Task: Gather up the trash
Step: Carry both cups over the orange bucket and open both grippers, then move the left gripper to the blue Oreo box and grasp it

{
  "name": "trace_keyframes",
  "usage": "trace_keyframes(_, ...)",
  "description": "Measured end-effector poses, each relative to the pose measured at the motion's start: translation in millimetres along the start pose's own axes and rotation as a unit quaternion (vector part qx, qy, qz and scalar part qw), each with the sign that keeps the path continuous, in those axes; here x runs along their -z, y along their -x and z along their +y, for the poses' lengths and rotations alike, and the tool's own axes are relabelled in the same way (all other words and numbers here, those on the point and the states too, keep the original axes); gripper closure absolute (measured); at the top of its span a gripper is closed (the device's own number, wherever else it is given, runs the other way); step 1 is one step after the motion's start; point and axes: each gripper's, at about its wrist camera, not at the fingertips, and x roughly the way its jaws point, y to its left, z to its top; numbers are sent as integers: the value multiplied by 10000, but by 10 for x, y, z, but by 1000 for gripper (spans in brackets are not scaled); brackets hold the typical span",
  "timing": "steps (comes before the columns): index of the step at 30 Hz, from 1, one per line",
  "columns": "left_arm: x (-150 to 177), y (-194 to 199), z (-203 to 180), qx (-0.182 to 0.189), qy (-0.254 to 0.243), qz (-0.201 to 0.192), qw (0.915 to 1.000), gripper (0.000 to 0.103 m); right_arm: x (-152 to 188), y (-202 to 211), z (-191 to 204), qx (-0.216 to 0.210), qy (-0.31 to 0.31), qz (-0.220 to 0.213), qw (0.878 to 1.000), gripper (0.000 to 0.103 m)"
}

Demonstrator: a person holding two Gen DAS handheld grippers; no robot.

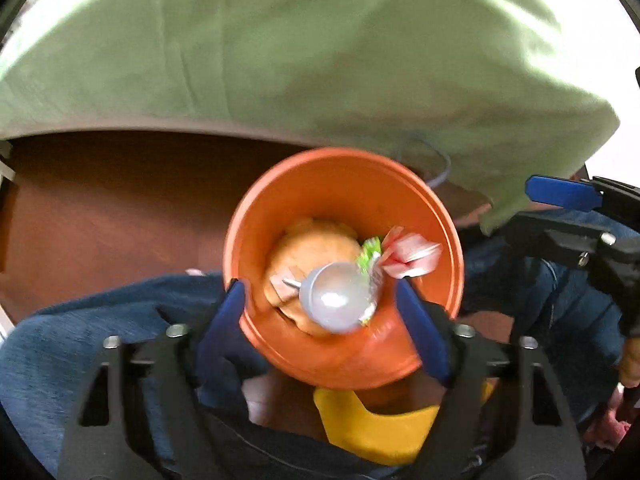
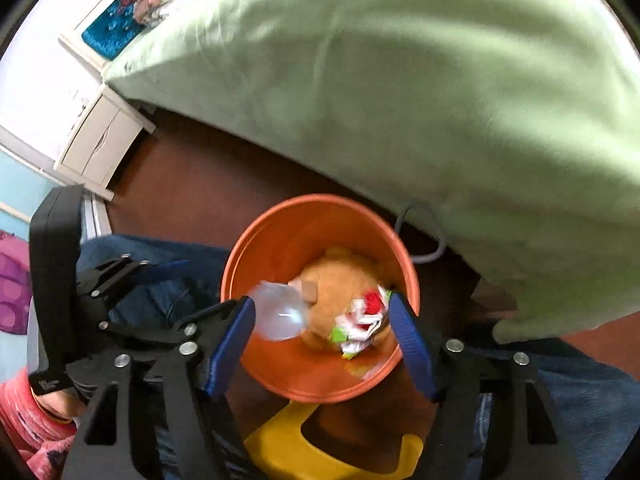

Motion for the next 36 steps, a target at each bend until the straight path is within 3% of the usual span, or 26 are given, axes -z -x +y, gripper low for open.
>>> trace_keyframes(4, -72, 111, 14, -254, -180, -208, 9993, 25, -48, 172, -67, 6, -233, -264, 9994, 31)
trace_keyframes(11, -167, 252, 104, -260, -87, -408, 9988, 25, -113, 494, -83, 172, -184, -788, 9966, 28)
trace_keyframes(26, -510, 621, 163, -339, -55, -929, 9951, 25, -327, 884, -134, 172, -94, -1440, 9894, 27)
trace_keyframes(31, -886, 833, 143, -363, -134, -1301, 9907, 25, -432, 1075, -213, 176, -140, -1804, 9833, 24)
trace_keyframes(36, -1590, 1123, 93, -273, -224, -1974, 9797, 22, -490, 1220, -292, 138, -220, -2124, 9768, 23)
